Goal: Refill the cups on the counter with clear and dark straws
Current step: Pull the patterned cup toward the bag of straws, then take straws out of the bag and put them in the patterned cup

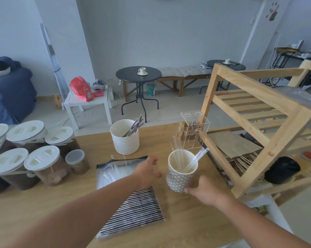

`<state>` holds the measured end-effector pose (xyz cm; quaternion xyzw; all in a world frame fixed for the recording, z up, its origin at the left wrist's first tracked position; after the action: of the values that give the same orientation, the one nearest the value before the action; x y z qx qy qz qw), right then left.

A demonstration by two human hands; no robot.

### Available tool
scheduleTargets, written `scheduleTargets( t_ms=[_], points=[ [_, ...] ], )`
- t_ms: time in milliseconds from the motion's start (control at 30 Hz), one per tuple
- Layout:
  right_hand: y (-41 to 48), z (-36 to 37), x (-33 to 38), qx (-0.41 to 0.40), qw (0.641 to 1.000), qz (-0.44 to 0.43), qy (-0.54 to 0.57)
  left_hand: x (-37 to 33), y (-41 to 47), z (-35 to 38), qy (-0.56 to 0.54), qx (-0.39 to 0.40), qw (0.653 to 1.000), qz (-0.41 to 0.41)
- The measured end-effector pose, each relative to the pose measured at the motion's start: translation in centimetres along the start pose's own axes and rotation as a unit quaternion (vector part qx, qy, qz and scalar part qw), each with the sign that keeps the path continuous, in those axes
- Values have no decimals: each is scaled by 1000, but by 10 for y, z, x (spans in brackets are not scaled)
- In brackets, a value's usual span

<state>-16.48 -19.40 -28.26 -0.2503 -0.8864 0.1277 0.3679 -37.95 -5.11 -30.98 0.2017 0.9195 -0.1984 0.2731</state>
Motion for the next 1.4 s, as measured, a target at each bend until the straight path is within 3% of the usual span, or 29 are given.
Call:
scheduleTargets(
  t_ms=[100,167,300,433,500,567,700,1000,1100,1233,1400],
  points=[
    [-2,23,13,170,978,51,-112,42,-9,-30,42,-70,992,-96],
    [-2,42,31,231,960,33,-153,70,-14,-52,82,-114,981,-137],
    [3,71,75,236,967,-25,-96,119,-25,-80,125,-147,955,-224],
    [13,93,108,200,977,-71,-32,143,-34,-83,130,-58,918,-370],
    [18,102,114,182,979,-82,-40,144,-35,-78,85,-22,930,-357],
    [21,114,119,177,979,-82,-50,150,-36,-71,-42,-27,936,-350],
    [20,133,121,197,976,-87,-45,149,-40,-60,-241,-30,907,-343],
    [17,133,122,206,975,-87,-4,142,-45,-76,-358,40,896,-259],
    [16,121,129,223,973,-59,-14,142,-44,-90,-268,72,933,-229],
    [13,99,141,217,974,-58,-31,139,-34,-106,-34,109,983,-142],
    [11,80,147,106,986,-125,-16,122,-22,-110,160,153,975,-24]
  ],
)
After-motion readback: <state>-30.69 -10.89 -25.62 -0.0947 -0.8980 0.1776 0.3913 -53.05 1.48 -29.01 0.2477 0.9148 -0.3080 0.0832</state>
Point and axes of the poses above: each hand's wrist, its own y-axis towards the middle knuckle, its own z-axis out of the palm, x = y × z, the point moved 2 cm from there along y, towards the middle knuckle, and after that the axes turned 14 degrees about y, right-handed, at the moved point
